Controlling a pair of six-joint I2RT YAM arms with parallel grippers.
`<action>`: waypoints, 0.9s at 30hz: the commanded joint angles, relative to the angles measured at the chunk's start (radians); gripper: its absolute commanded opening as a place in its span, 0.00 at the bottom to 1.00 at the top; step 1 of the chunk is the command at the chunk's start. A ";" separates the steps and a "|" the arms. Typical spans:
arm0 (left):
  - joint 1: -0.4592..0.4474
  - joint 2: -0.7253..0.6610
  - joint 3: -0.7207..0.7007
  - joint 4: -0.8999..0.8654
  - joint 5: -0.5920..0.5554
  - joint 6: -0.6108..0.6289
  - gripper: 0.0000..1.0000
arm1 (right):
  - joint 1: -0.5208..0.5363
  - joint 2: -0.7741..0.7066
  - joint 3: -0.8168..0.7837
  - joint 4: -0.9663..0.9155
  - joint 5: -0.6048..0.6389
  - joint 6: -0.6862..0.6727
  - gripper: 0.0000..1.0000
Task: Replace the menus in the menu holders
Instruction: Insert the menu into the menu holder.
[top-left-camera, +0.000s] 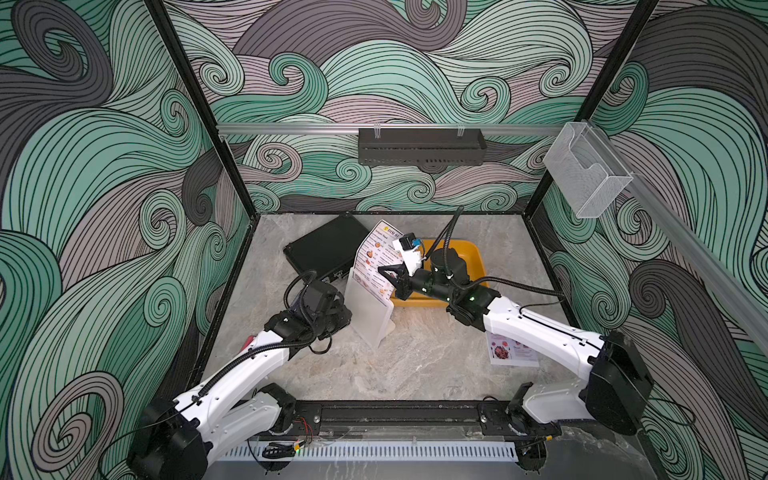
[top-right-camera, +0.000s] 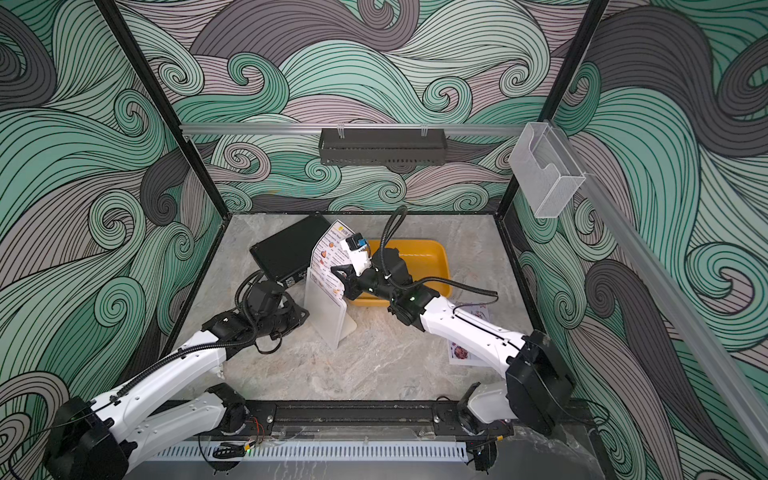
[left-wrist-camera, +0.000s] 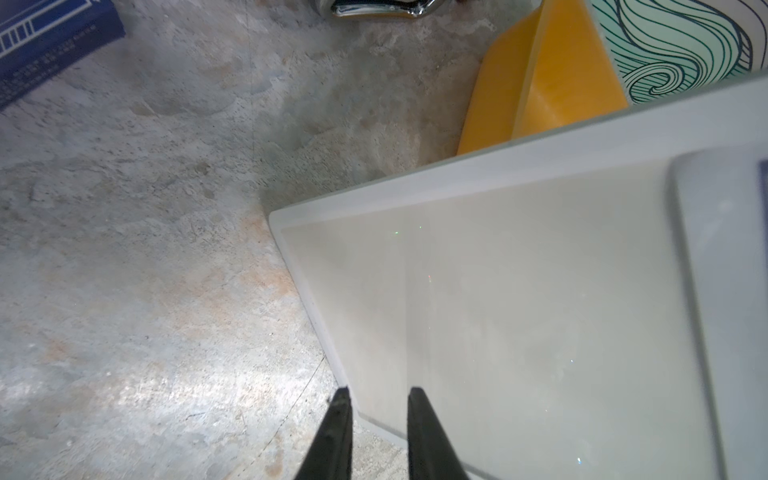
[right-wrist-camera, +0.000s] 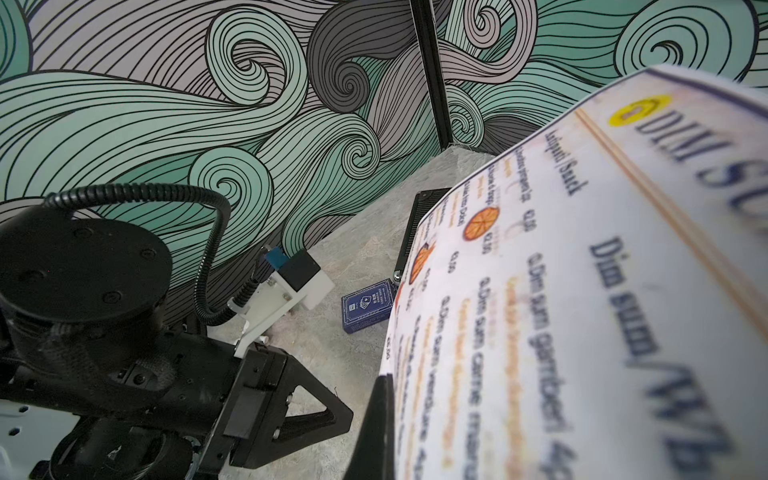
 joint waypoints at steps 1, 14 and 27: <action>-0.005 0.007 0.051 -0.015 -0.023 0.015 0.24 | 0.012 0.010 -0.024 0.070 -0.022 0.039 0.00; -0.006 -0.053 0.070 -0.061 -0.109 0.030 0.25 | 0.029 -0.018 -0.065 0.085 -0.030 0.070 0.14; -0.005 -0.077 0.080 -0.076 -0.142 0.047 0.24 | 0.017 -0.047 -0.026 0.027 -0.016 0.038 0.11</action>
